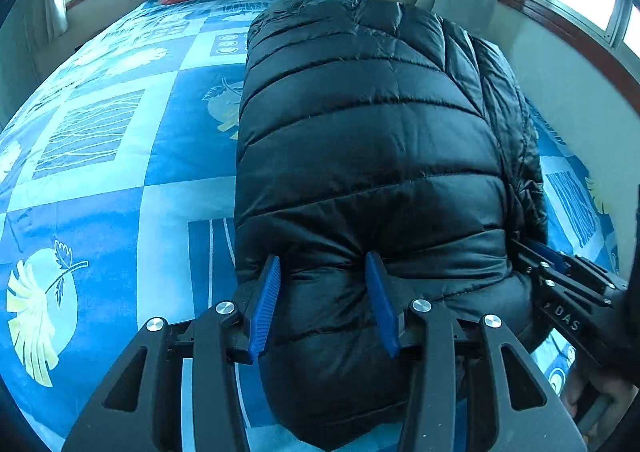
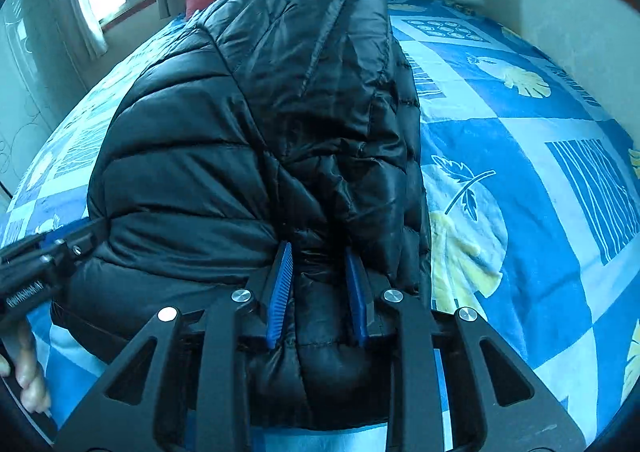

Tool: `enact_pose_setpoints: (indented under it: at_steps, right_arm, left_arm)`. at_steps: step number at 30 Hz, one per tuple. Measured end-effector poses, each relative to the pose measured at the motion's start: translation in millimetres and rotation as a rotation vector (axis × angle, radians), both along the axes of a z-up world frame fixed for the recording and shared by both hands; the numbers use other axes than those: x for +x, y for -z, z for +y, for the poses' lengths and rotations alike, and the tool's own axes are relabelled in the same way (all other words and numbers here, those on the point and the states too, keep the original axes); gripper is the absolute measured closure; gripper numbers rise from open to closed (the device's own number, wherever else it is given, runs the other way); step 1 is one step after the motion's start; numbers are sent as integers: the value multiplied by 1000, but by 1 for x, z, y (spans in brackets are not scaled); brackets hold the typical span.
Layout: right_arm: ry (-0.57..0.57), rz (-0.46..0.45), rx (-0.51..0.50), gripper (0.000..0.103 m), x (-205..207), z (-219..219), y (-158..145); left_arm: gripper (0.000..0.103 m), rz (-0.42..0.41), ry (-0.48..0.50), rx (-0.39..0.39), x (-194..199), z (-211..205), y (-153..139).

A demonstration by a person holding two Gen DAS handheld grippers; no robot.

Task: Fold large clothes
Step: 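Grasp the folded jacket end with both tools and lift it, then hold the jacket end with both tools and lift it higher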

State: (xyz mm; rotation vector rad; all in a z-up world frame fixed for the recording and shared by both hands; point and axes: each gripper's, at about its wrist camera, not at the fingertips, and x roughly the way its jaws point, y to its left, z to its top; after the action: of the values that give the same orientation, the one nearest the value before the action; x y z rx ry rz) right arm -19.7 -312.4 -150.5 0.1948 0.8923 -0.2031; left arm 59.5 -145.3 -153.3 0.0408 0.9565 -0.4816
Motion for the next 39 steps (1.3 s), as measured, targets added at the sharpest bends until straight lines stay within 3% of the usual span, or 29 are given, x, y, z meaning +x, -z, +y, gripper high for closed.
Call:
enact_pose_setpoints:
  at_steps: [5,8,11,13,17,21,27,30,39]
  right_arm:
    - [5,-7,30,75,-12,5,-38]
    - [4,-100,39,71,-12,4,-82]
    - [7,-168,5,65,17,1,-112]
    - [-4,-194,3,65,45,-4,-120]
    - [-31,-171,-11,65,98,-12,-99]
    - [-35,-112,-51,67,118,-22,-58]
    - [-21,-90,-49,67,126,-34,-25]
    - [-22,-87,-19,67,133,-39,-13]
    - [-7,-93,10,66,138,-45,2]
  left_arm:
    - [59,9,-12,-38,-3,20,-29]
    - [59,-78,-37,-91,-2,35,-67]
    - [59,-139,-57,-108,19,33,-93]
    - [59,-128,-75,-119,42,25,-97]
    - [59,-91,-89,-131,75,2,-84]
    - [59,-18,-73,-111,91,-18,-53]
    - [54,-92,-55,-4,92,-48,-31]
    - [54,-65,-66,-12,102,-50,-20]
    - [52,-92,-92,27,110,-62,-3]
